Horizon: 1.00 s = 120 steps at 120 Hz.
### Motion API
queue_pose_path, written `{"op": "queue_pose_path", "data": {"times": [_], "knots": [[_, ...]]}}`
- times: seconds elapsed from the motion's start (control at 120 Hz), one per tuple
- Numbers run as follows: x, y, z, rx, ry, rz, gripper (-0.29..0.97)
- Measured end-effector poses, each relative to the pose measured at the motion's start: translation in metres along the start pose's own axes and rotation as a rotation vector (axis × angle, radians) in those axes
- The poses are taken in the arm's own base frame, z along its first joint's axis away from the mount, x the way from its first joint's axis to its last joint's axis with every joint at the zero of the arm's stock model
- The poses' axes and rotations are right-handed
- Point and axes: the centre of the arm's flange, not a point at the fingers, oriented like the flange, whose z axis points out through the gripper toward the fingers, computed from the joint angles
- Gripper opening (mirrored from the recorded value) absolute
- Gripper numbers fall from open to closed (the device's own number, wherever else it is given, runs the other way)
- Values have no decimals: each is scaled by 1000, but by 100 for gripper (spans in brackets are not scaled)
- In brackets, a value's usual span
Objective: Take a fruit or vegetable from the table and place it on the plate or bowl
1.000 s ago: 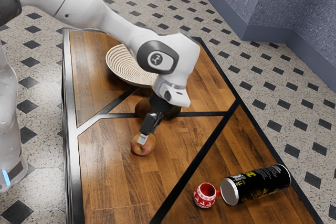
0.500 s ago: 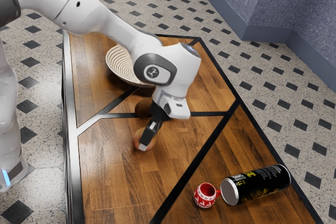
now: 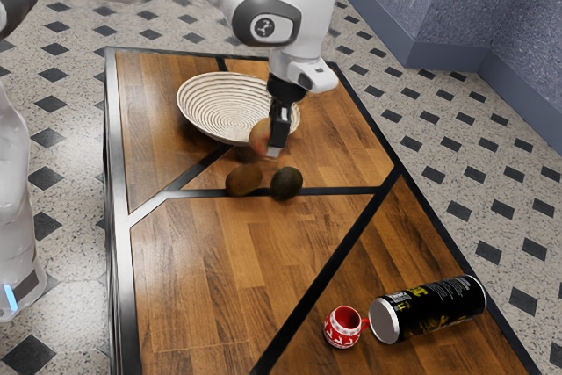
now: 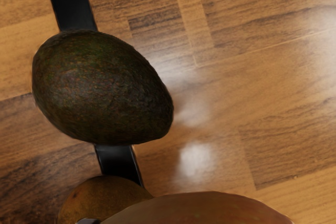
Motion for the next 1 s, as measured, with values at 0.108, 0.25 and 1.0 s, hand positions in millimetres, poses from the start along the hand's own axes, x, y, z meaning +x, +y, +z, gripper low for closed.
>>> {"op": "queue_pose_path", "data": {"times": [0.108,0.25,1.0], "knots": [[-6,-44,-22,39,29,-119,22],[-6,-93,-34,96,39,-237,24],[-11,-208,8,161,-50,-599,45]]}}
